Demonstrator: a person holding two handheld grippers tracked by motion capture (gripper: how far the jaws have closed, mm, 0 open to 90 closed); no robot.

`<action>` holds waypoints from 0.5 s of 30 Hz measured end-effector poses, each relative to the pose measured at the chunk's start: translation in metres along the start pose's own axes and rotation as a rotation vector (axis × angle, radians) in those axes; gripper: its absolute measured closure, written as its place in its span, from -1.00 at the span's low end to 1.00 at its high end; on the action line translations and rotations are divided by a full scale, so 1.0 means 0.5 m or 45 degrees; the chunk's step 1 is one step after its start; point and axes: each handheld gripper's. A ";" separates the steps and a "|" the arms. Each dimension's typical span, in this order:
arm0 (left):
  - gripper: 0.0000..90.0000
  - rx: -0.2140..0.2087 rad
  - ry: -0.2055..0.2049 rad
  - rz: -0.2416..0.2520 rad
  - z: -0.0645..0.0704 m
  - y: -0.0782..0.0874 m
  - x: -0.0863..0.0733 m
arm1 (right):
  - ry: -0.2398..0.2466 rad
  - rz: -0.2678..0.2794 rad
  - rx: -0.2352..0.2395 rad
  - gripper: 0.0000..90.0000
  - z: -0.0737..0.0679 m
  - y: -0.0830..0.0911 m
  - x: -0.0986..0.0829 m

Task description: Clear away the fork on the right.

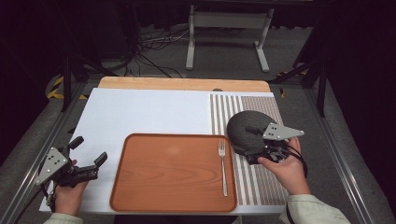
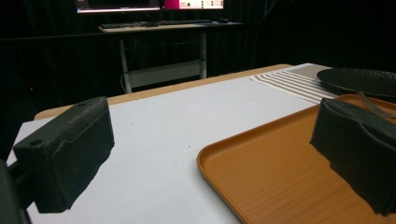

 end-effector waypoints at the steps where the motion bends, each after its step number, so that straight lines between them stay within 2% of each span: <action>1: -1.00 -0.002 -0.002 -0.003 0.000 0.000 0.000 | -0.003 0.017 -0.010 -0.65 0.003 0.009 -0.008; 6: -1.00 -0.001 -0.002 -0.002 0.001 0.000 0.000 | -0.029 0.069 -0.055 -0.65 0.012 0.031 -0.031; 7: -1.00 0.000 -0.002 -0.002 0.001 0.000 0.000 | -0.049 0.084 -0.077 -0.67 0.017 0.041 -0.047; 13: -1.00 -0.002 -0.003 -0.002 0.002 0.000 0.000 | -0.095 0.114 -0.108 -0.68 0.032 0.063 -0.087; 15: -1.00 -0.001 -0.001 -0.001 0.002 -0.001 0.000 | -0.093 0.115 -0.121 -0.68 0.036 0.067 -0.098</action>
Point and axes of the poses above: each handheld gripper's, and its own axes: y roughly backward along the jaws, x roughly out of its top, z roughly to its right, and after that the axes turned 4 degrees about z, right-handed
